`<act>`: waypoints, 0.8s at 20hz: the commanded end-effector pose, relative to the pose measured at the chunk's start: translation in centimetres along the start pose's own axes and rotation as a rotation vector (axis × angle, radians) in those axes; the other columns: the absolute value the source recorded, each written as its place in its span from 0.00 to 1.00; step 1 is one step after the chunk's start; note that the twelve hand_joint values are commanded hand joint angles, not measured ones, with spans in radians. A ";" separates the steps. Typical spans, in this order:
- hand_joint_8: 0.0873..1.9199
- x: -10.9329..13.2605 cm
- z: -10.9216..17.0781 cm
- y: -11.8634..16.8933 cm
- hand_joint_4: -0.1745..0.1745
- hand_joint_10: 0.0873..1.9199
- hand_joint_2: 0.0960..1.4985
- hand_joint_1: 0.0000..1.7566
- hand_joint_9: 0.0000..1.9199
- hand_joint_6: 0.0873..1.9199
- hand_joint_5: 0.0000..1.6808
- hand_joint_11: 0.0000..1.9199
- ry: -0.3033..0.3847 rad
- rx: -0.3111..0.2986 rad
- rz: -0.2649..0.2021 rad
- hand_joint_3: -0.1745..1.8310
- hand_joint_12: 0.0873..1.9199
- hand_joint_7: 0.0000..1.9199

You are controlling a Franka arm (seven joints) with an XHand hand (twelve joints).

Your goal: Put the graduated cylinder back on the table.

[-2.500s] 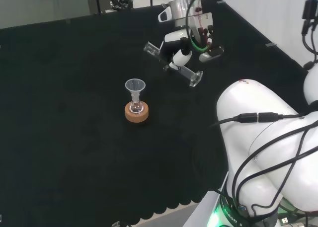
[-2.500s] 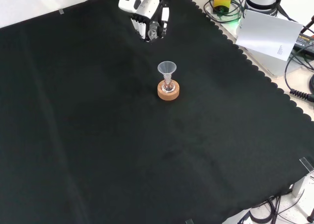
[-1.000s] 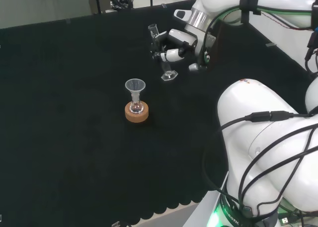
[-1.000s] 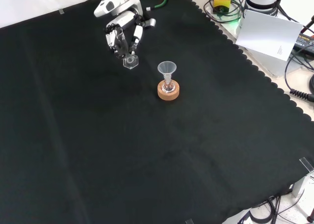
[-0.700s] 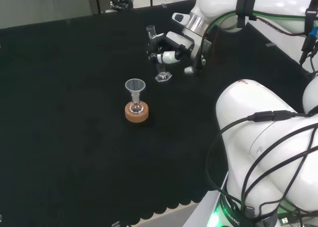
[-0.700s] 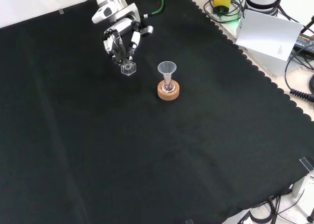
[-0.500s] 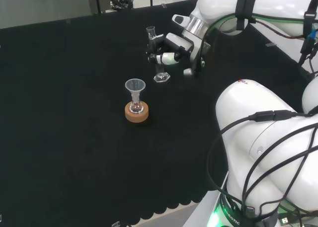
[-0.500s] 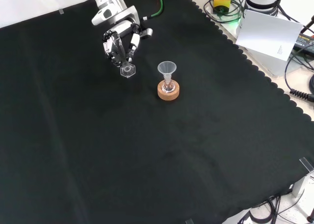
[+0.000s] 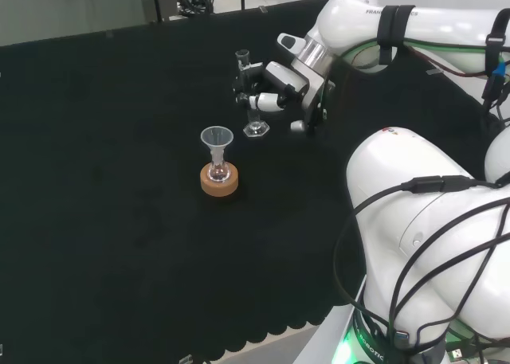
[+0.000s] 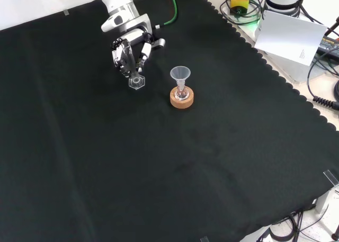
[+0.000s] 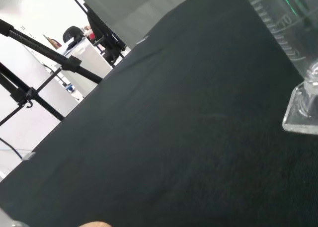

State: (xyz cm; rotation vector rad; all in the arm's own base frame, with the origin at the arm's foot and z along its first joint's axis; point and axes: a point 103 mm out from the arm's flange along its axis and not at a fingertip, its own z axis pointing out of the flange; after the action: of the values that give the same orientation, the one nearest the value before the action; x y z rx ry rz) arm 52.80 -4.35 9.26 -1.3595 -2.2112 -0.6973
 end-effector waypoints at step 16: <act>0.22 -1.6 1.9 1.1 0.10 0.00 0.77 0.63 0.71 0.60 0.51 0.60 0.049 -0.054 0.013 0.09 0.41 0.58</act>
State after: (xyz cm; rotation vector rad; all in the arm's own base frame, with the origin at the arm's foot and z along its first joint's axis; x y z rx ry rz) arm 54.22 -3.99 7.23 -1.3694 -2.1789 -0.7768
